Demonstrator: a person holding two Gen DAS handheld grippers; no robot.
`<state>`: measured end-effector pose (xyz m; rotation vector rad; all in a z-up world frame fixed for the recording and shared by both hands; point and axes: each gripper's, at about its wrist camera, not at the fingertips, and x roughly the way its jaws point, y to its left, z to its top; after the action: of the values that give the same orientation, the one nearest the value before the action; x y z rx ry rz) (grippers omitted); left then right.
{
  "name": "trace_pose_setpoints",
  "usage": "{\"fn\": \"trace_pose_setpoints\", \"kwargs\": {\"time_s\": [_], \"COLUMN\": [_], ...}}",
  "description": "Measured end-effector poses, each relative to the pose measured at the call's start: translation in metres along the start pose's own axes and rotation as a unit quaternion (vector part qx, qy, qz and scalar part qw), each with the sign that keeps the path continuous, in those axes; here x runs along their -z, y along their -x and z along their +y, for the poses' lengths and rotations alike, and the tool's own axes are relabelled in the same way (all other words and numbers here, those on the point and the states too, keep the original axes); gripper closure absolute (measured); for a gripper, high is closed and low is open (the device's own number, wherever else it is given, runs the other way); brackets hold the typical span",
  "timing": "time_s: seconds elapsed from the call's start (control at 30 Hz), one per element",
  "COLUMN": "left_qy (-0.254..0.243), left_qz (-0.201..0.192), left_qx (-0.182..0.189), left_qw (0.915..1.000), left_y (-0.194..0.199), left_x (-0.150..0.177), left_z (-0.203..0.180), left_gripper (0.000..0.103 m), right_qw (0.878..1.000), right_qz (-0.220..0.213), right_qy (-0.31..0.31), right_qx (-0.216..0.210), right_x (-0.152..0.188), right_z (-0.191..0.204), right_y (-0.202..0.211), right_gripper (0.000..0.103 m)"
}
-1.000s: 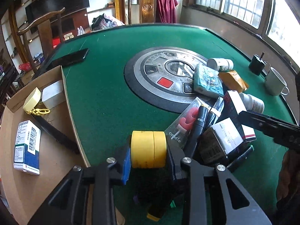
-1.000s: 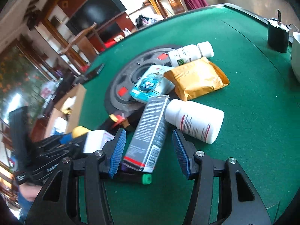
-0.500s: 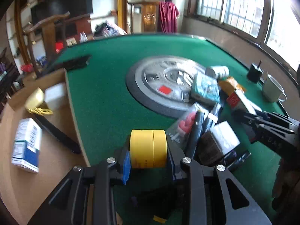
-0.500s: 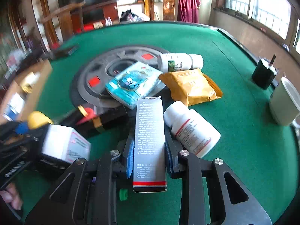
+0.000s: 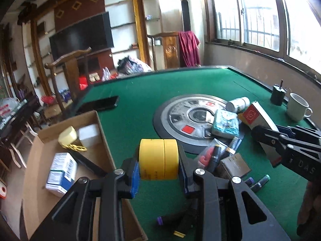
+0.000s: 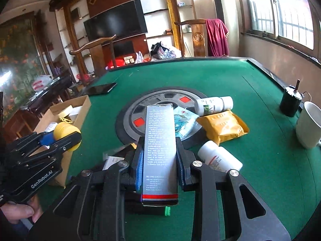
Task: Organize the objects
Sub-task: 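Carry the yellow tape roll and grey box toward the cardboard tray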
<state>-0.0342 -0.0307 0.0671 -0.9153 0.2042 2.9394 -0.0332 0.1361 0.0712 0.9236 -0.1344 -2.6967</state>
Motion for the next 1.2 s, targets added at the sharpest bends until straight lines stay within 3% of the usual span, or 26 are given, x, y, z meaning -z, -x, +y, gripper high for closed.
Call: {"fn": "trace_pose_setpoints", "kwargs": {"time_s": [0.4,0.63,0.8,1.2], "left_qy": [-0.016,0.001,0.018,0.065], "left_qz": [-0.083,-0.110,-0.123,-0.107], "left_qx": [-0.081,-0.102,-0.130,-0.165], "left_qw": [0.9931,0.9887,0.9838,0.9784], "left_y": [0.026,0.043,0.055,0.063], "left_x": [-0.005,-0.010,-0.009,0.007], "left_z": [0.005,0.020,0.043,0.103], "left_gripper": [0.071,0.071,0.071,0.071], "right_qw": [0.998,0.997,0.995,0.988], "right_qz": [-0.031,-0.043,-0.045,-0.033], "right_qy": [0.043,0.056,0.050,0.091], "right_qx": [-0.030,-0.045,-0.071,-0.121], "right_x": [0.003,0.005,0.007,0.008], "right_z": [0.025,0.036,0.050,0.118], "right_y": [0.013,0.019,0.025,0.026], "right_gripper": [0.077,0.077,0.077,0.077]}}
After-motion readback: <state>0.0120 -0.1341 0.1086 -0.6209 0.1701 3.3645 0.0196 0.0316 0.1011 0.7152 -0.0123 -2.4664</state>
